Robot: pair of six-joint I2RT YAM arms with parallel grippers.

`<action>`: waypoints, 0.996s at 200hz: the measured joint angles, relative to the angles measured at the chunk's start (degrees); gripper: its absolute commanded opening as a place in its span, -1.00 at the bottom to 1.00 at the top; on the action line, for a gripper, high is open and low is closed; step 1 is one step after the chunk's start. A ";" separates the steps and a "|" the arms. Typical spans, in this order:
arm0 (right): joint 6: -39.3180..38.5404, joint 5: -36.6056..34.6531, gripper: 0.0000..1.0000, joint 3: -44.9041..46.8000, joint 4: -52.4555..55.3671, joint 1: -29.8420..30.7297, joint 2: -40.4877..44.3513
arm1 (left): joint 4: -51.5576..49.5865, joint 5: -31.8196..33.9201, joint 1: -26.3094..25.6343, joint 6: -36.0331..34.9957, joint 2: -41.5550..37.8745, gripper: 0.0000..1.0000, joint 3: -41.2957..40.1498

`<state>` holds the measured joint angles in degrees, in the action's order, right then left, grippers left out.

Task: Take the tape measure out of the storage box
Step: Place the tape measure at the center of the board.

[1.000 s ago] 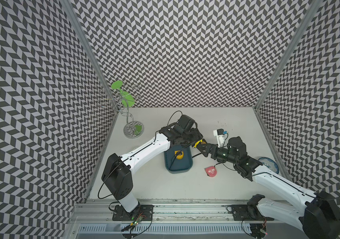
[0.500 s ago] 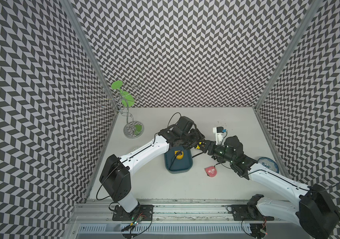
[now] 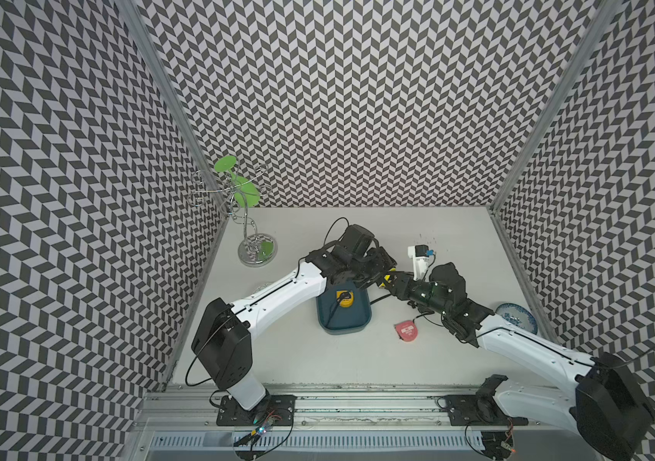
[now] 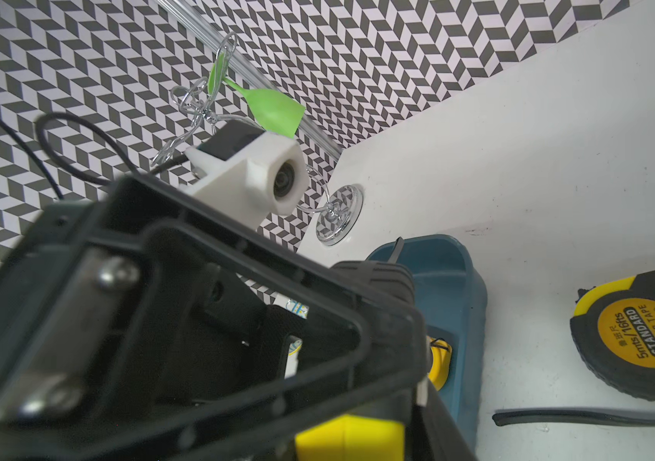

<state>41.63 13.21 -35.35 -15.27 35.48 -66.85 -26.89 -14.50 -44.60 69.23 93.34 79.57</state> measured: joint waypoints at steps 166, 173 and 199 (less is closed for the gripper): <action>5.57 15.23 -0.66 18.08 30.88 -18.10 26.77 | -2.45 2.84 4.76 -10.36 -7.43 1.00 -4.87; 6.25 15.45 -0.67 19.37 31.95 -18.60 28.13 | -2.56 2.82 4.87 -10.64 -7.43 1.00 -4.87; 8.79 15.52 -0.67 23.10 35.23 -19.85 32.20 | -3.02 2.67 5.03 -11.41 -7.43 1.00 -4.87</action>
<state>50.41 28.73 -12.25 19.97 15.64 -34.65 -29.91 -11.84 -39.57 57.82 85.91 74.70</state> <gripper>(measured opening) 0.349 0.997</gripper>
